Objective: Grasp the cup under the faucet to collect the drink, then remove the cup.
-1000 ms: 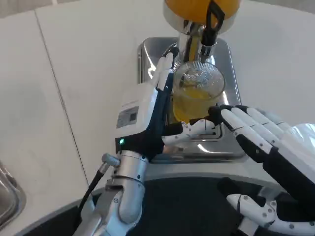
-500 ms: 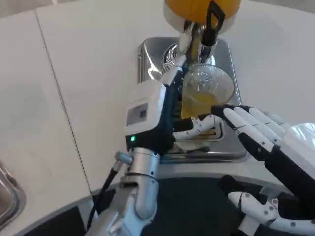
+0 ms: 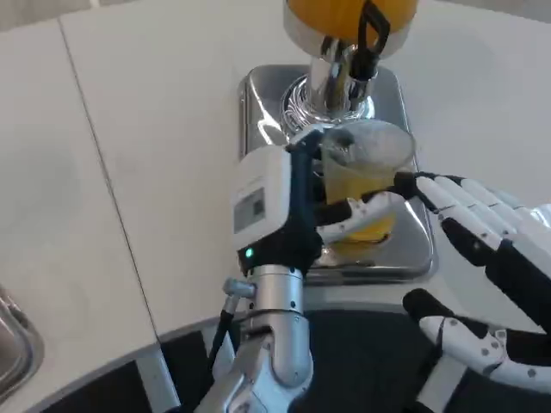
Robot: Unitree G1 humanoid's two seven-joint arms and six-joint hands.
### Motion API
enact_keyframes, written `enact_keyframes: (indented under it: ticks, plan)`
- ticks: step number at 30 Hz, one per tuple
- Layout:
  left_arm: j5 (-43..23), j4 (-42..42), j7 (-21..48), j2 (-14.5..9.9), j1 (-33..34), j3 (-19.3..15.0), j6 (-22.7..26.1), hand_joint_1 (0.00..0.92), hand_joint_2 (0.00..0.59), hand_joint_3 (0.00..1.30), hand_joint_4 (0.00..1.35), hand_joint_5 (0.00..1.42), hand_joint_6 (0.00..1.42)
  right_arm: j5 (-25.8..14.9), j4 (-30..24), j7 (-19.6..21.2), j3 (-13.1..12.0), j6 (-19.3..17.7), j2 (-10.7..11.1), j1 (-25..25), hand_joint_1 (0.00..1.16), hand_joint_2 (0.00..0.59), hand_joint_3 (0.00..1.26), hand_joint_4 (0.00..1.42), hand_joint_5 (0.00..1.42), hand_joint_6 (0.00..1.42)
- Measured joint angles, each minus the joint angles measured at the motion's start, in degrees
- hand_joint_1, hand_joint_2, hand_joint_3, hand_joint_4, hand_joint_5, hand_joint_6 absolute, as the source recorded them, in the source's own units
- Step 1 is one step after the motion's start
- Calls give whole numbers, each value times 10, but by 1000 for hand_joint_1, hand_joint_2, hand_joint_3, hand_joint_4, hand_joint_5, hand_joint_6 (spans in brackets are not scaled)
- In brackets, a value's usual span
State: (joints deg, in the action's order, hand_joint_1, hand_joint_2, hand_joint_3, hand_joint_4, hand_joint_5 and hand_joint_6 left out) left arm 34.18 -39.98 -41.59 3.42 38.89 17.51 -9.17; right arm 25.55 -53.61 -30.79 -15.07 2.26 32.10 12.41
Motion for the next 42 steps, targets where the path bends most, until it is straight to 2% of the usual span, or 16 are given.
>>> enact_keyframes:
  ticks: [3,8,16,24,30,33,39,42]
  plan:
    - [-9,6,0,-1,-2,-11,1,699,48,1052,1136,1363,1424,0,0,-1,3,7,0,-4,207,464,0,0,13,32]
    - [-9,22,2,-5,-10,-13,6,728,2,1057,1107,1316,1424,3,1,-5,23,19,0,-20,207,465,0,0,17,32]
    - [-4,59,7,-31,-33,-13,12,749,0,1069,1076,1289,1424,17,1,-5,44,30,0,-31,208,466,0,0,24,38]
    - [0,126,19,-93,-74,-34,10,767,0,1061,1074,1243,1424,25,1,-5,61,32,-3,-31,208,466,0,0,33,44]
    - [-4,153,33,-123,-105,-51,-1,768,0,1050,1065,1241,1424,29,1,-6,65,35,-3,-33,208,466,0,0,36,46]
    - [-10,179,46,-148,-125,-64,-17,769,0,1048,1052,1240,1424,32,1,-9,64,37,0,-34,208,467,0,0,37,47]
    - [-22,221,70,-177,-154,-93,-27,764,0,1039,1051,1240,1424,32,0,-9,59,39,-1,-31,208,470,0,0,38,47]
    - [-29,241,83,-182,-168,-104,-27,763,0,1037,1051,1240,1424,33,0,-8,59,38,-5,-25,208,471,0,0,38,47]
